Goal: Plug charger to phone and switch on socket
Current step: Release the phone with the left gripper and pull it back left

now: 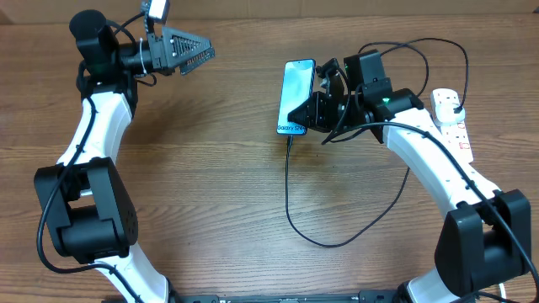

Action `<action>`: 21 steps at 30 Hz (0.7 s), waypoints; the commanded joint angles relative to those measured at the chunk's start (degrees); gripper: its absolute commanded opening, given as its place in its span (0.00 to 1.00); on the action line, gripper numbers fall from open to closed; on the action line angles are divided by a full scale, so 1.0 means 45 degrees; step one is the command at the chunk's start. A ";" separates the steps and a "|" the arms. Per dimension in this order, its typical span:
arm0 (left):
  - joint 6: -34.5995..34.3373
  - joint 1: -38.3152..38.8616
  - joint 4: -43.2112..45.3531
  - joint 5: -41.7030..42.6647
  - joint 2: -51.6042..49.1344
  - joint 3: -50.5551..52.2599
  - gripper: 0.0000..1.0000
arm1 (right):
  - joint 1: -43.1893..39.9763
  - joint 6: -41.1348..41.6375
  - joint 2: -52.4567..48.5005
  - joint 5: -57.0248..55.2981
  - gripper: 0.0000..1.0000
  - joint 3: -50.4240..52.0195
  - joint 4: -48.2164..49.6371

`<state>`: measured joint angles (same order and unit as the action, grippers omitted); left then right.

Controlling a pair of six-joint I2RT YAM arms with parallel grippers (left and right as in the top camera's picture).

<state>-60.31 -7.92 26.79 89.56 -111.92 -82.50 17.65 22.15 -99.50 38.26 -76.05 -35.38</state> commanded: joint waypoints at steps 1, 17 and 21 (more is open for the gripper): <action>0.1127 -0.0126 -0.0015 0.0219 0.0301 0.0733 1.00 | 0.0199 -0.0321 -0.0374 -0.0345 0.04 -0.0180 0.0131; 0.3186 -0.0874 -0.4775 -0.4881 0.0121 0.3915 1.00 | 0.0874 -0.0238 -0.1851 -0.0345 0.05 -0.0180 0.1326; 0.4192 -0.0879 -0.8845 -0.9452 0.0121 0.3929 1.00 | 0.1010 -0.0219 -0.1991 -0.0345 0.05 -0.0180 0.1462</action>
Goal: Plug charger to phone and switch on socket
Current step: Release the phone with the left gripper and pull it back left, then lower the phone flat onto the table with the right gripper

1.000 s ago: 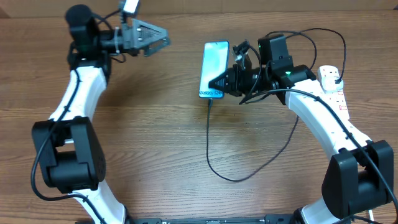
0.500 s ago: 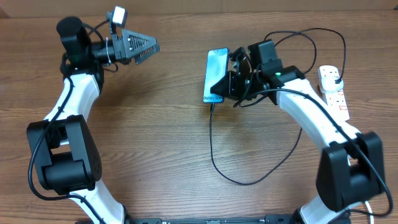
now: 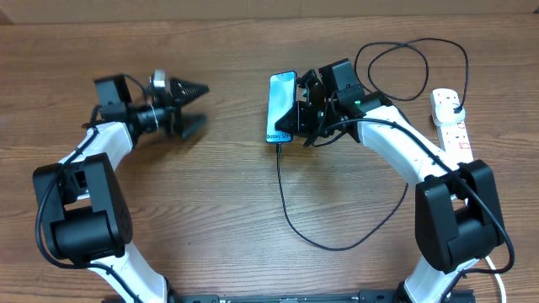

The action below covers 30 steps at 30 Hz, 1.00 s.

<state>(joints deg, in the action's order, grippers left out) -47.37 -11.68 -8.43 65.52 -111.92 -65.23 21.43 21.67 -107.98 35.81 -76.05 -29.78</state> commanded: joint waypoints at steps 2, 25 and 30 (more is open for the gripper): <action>0.1617 -0.0044 -0.2229 -0.5688 0.0121 0.0092 1.00 | 0.0287 -0.0112 -0.0219 0.0194 0.05 -0.0180 0.0282; 0.1583 -0.0034 -0.4124 -0.8704 0.0121 0.0092 1.00 | 0.1661 0.0908 -0.2079 0.0277 0.05 -0.0180 0.2628; 0.1583 -0.0034 -0.4129 -0.8699 0.0121 0.0092 1.00 | 0.1889 0.1404 -0.2429 0.0233 0.05 -0.0180 0.3162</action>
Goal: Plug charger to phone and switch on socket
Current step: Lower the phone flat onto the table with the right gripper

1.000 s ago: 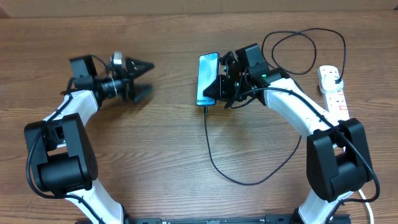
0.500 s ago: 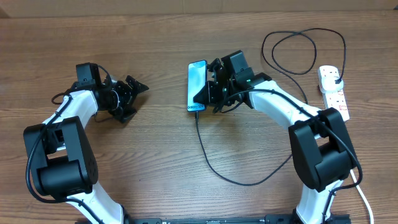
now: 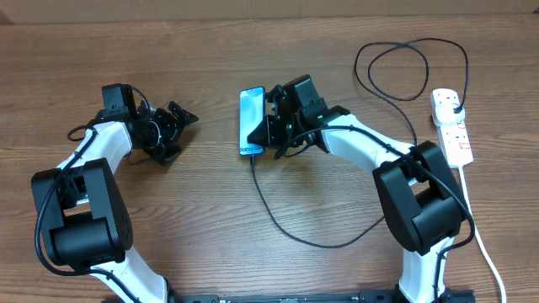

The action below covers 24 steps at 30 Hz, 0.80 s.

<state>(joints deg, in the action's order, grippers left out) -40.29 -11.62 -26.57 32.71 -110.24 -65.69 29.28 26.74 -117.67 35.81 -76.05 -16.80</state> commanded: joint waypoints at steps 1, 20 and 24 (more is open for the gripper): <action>0.0010 -0.0049 -0.0092 -0.1409 -0.0253 0.0194 1.00 | 0.0170 0.0340 -0.0355 0.0243 0.05 -0.0180 0.0379; 0.0010 -0.0049 -0.0092 -0.1409 -0.0253 0.0194 1.00 | 0.0238 0.1438 -0.0481 -0.0330 0.08 -0.0185 0.0724; 0.0010 -0.0049 -0.0092 -0.1413 -0.0253 0.0194 1.00 | 0.0049 0.2123 -0.0481 0.0636 0.11 -0.0185 0.1219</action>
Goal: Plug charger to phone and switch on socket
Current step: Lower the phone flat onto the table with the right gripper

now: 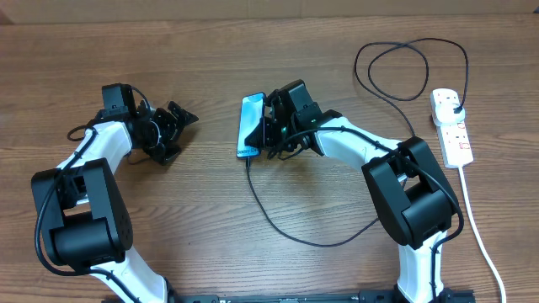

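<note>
A phone (249,124) with a blue lit screen is near the table's middle, tipped up on its long side so that it looks narrow. My right gripper (264,132) is shut on its right edge. A black charger cable (278,223) is plugged into the phone's near end. It sags toward the front, then loops up at the back right to a plug in the white power strip (452,128). My left gripper (174,135) lies low at the left, open and empty, well apart from the phone. The socket's switch is too small to read.
The cable forms a wide loop (410,69) at the back right beside the power strip. The strip's own white lead (482,244) runs off the front right. The wooden table (210,236) carries nothing else.
My right gripper has tilted the phone further onto its edge, so less of the screen shows. It stays at about the same spot. The left arm has not moved.
At first my right gripper held the plugged-in phone at the centre right, with the left gripper raised at the back left. Then the phone stood further left at each moment, and the left gripper came down to table level, open. Now the phone is tipped on edge mid-table.
</note>
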Action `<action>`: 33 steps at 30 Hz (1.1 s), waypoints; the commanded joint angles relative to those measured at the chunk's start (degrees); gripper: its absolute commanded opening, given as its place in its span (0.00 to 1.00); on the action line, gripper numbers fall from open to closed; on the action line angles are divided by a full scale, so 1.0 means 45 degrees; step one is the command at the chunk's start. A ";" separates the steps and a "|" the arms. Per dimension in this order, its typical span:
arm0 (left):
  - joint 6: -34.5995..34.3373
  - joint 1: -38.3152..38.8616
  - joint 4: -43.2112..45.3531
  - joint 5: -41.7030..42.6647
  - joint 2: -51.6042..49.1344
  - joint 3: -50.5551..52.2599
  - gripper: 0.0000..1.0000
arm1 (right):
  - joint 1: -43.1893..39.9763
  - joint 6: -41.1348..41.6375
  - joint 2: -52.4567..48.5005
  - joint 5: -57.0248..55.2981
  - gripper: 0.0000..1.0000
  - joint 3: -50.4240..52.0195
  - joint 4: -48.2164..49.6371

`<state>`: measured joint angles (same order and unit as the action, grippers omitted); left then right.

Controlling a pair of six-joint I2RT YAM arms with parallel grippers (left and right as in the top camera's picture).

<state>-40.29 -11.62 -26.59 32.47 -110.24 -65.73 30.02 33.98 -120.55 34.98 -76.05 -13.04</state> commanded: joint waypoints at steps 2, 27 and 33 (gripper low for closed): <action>0.0010 -0.0049 -0.0087 -0.1360 -0.0253 0.0204 1.00 | -0.0131 0.0505 0.0160 0.0923 0.15 -0.0185 0.0466; 0.0010 -0.0049 -0.0087 -0.1355 -0.0253 0.0204 1.00 | -0.0549 -0.0325 0.0209 -0.0423 0.06 -0.0597 -0.1413; 0.0010 -0.0049 -0.0087 -0.1355 -0.0253 0.0204 1.00 | -0.1569 -0.1695 0.0578 -0.0432 0.07 -0.1812 -0.4435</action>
<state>-40.29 -11.62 -26.57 32.01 -110.15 -65.73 25.15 30.89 -120.49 33.65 -80.97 -31.03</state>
